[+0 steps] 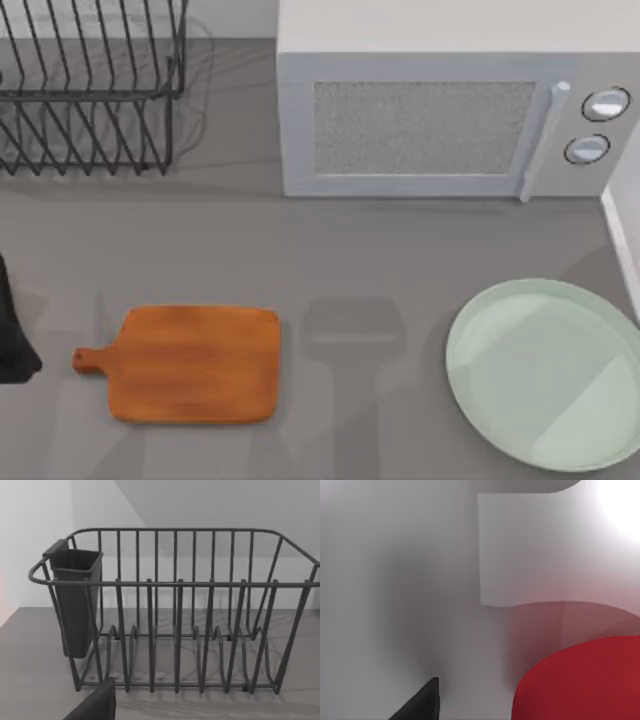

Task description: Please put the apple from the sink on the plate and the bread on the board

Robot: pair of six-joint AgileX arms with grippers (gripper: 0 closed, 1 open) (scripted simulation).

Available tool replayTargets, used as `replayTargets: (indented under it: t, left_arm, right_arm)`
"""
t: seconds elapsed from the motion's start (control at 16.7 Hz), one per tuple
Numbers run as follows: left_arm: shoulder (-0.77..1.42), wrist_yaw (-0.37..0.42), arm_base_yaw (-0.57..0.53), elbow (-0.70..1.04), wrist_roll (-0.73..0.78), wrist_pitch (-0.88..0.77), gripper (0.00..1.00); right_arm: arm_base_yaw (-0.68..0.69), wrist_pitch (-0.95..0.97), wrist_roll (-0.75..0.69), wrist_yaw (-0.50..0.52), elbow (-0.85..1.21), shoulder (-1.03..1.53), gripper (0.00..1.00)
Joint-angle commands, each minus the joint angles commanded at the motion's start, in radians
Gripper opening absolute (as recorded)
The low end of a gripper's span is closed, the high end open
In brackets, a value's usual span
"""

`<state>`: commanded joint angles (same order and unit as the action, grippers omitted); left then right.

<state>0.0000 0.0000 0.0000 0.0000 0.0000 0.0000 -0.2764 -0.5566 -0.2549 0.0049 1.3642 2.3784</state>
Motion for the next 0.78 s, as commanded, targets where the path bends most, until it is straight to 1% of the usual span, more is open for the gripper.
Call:
replayTargets:
  t: [0.42, 0.48, 0.78]
  left_arm:
    - [0.000, 0.000, 0.000, 0.000, 0.000, 0.000, 1.00]
    - [0.000, 0.000, 0.000, 0.000, 0.000, 0.000, 1.00]
    - [0.000, 0.000, 0.000, 0.000, 0.000, 0.000, 1.00]
  right_arm:
    - [0.000, 0.000, 0.000, 0.000, 0.000, 0.000, 0.02]
    - [0.000, 0.000, 0.000, 0.000, 0.000, 0.000, 0.00]
    - [0.000, 0.000, 0.000, 0.000, 0.000, 0.000, 0.00]
